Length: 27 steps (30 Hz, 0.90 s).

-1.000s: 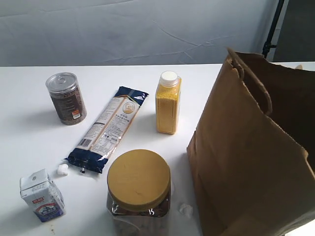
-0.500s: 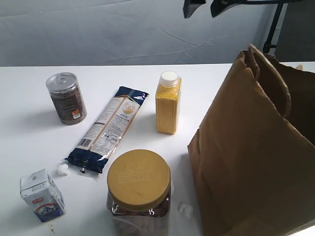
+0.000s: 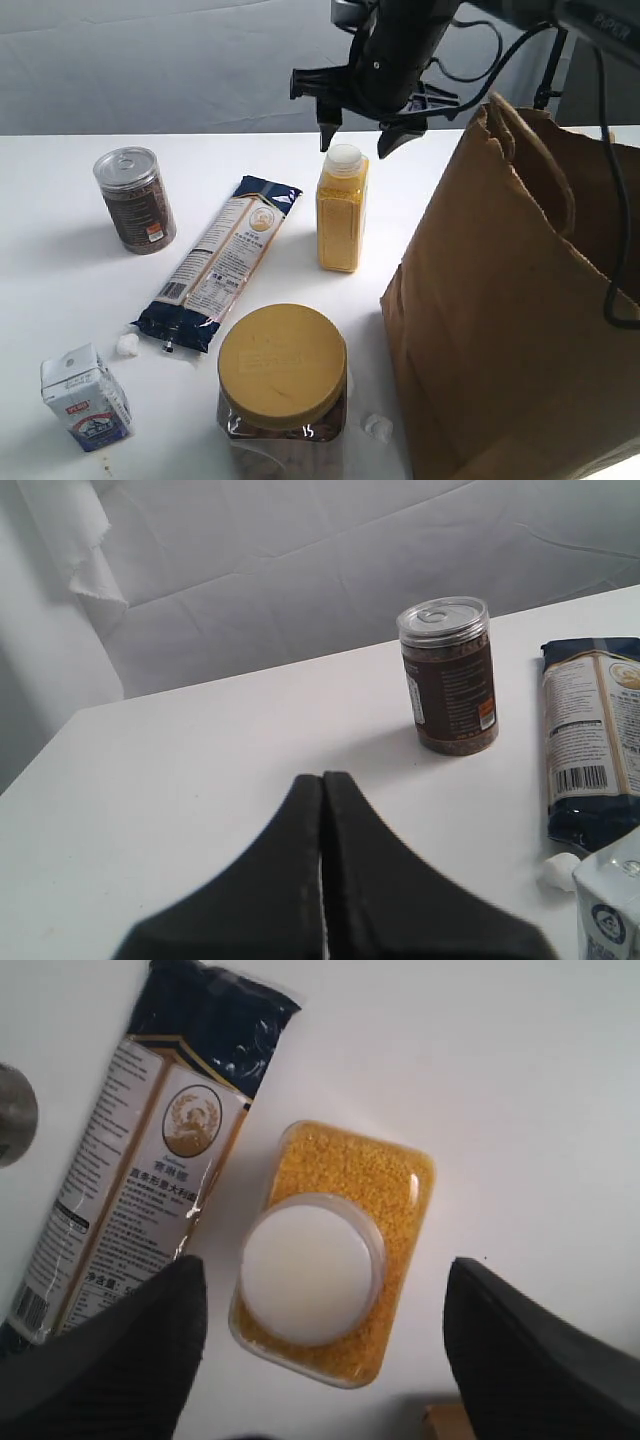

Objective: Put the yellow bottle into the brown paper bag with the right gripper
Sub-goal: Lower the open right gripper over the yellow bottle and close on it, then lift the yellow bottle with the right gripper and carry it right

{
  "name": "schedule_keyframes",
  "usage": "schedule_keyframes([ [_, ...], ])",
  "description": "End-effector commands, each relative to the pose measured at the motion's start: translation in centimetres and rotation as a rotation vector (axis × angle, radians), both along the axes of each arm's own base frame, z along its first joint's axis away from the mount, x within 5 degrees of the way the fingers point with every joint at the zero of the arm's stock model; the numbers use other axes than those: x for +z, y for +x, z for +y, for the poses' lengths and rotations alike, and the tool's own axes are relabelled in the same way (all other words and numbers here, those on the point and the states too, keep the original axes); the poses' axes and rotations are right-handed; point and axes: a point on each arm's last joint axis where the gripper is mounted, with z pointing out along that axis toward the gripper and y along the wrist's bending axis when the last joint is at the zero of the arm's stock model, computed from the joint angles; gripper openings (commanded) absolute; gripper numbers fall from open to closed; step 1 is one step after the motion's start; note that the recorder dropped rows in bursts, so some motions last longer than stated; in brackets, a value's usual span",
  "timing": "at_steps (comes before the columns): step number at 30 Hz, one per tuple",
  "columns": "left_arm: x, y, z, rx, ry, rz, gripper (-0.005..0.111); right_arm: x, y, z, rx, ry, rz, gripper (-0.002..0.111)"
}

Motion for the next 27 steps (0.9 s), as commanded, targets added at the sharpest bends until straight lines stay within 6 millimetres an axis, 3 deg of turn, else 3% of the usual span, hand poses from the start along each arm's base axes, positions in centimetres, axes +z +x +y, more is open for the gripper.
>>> schedule_keyframes([
  [1, -0.1, 0.0, 0.0, 0.001, -0.007, -0.003, 0.000, -2.1, 0.2, 0.8, -0.022, -0.003, 0.057, 0.063],
  [13, -0.1, 0.0, 0.0, 0.001, -0.007, -0.003, 0.000, -7.7, 1.0, 1.6, -0.062, -0.080, 0.147, 0.061],
  [15, -0.1, 0.0, 0.0, 0.001, -0.007, -0.003, 0.000, -8.1, 1.1, 1.6, -0.072, -0.085, 0.153, 0.052],
  [18, -0.1, 0.0, 0.0, 0.001, -0.007, -0.003, 0.000, -8.1, 1.1, 1.6, -0.069, -0.088, 0.152, 0.021],
  [20, -0.1, 0.0, 0.0, 0.001, -0.007, -0.003, 0.000, -7.6, 0.9, 1.7, -0.031, -0.091, 0.131, 0.001],
  [24, -0.1, 0.0, 0.0, 0.001, -0.007, -0.003, 0.000, -4.9, -0.3, 2.2, 0.031, -0.118, 0.024, 0.000],
  [27, -0.1, 0.0, 0.0, 0.001, -0.007, -0.003, 0.000, 0.0, -2.8, 4.1, 0.157, -0.022, -0.157, 0.000],
])
